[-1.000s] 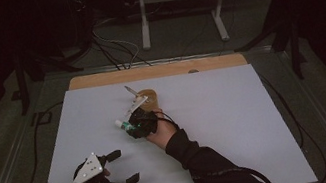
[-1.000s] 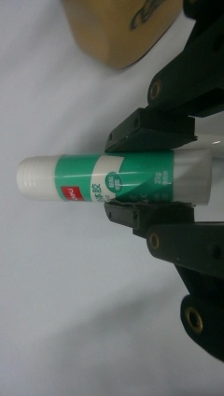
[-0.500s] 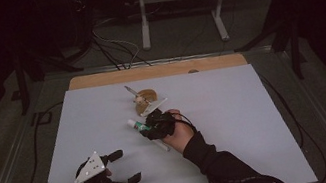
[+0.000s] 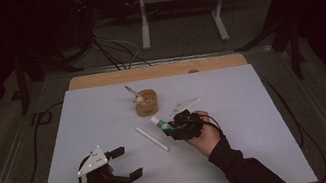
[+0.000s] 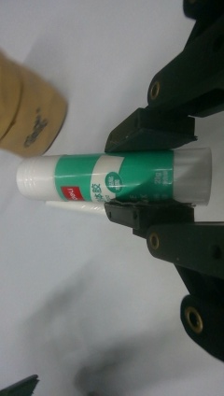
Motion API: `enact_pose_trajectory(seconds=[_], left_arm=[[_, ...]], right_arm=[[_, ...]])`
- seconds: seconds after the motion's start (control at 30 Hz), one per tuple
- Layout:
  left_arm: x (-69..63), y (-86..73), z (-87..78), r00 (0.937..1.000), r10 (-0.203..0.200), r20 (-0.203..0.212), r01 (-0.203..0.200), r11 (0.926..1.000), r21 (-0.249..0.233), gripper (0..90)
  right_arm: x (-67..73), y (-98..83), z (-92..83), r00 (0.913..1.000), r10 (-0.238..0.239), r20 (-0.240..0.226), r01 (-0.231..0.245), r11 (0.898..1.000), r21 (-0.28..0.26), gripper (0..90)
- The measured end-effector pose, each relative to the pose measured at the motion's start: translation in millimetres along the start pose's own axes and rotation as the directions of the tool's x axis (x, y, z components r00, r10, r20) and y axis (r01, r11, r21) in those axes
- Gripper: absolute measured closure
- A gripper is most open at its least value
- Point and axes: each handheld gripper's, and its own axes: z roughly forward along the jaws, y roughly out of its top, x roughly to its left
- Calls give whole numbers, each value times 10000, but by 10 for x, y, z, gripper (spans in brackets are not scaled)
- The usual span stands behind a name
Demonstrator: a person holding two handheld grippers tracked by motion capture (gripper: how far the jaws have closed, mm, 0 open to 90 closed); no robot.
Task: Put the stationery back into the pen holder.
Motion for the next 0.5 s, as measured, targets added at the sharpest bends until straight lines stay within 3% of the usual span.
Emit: enact_pose_trajectory(seconds=[0.5], left_arm=[[16,141,133,9995,-147,267,142,9997,198,3]], right_arm=[[-140,-478,-329,9955,925,228,-912,9946,-502,655]])
